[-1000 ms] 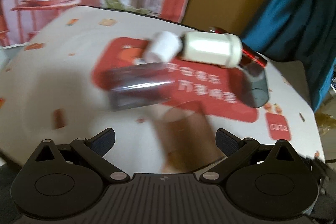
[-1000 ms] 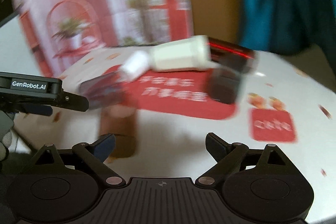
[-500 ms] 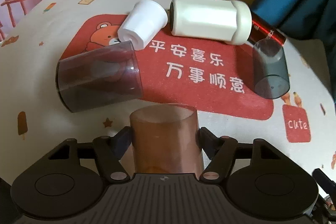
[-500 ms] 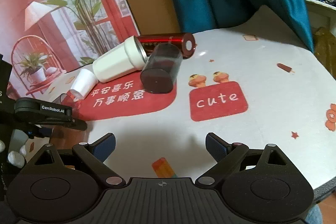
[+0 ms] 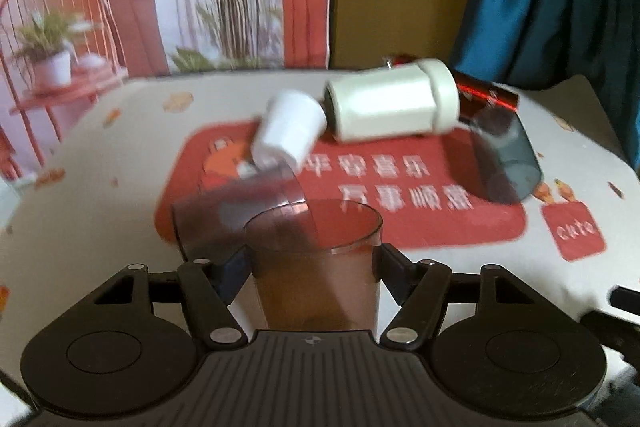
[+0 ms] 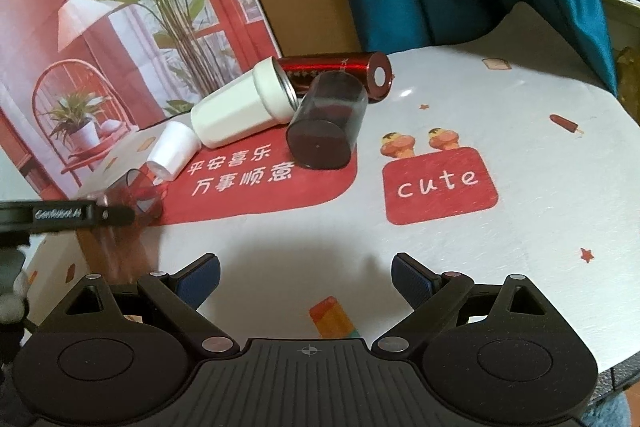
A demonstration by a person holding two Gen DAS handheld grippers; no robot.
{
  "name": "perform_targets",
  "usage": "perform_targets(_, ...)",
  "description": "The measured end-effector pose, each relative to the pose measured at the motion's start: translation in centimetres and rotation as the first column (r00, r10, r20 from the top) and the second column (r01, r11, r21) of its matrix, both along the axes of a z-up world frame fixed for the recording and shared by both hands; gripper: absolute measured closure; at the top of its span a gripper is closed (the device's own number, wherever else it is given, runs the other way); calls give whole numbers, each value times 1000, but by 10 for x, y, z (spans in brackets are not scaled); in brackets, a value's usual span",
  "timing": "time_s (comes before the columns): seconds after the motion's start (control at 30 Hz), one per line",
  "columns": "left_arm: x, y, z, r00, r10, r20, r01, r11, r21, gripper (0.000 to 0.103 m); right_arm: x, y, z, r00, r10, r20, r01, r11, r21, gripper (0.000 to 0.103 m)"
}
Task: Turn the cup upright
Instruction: 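Rotate the brown cup upright with the left gripper and lower it onto the mat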
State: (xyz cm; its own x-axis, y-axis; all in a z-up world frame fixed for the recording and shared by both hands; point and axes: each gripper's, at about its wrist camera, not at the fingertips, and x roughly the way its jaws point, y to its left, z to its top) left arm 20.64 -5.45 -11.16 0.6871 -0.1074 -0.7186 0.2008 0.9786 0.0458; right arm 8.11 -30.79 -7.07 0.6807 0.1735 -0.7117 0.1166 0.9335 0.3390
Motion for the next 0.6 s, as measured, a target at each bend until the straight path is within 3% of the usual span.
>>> perform_targets(0.3, 36, -4, -5, 997, 34, 71, -36, 999, 34, 32, -1, 1, 1, 1000, -2, -3, 2, 1000, -8, 12)
perform_targets(0.5, 37, -5, -12, 994, 29, 101, -34, 998, 45, 32, 1, 3, -2, 1000, 9, -12, -9, 1000, -13, 12)
perform_targets(0.57, 35, -6, -13, 997, 14, 82, -19, 998, 55, 30, 2, 4, -1, 1000, 10, -13, -10, 1000, -15, 12)
perform_targets(0.6, 34, -6, -12, 999, -2, 55, -1, 999, 46, 22, 1, 4, -1, 1000, 9, -12, -9, 1000, -17, 12)
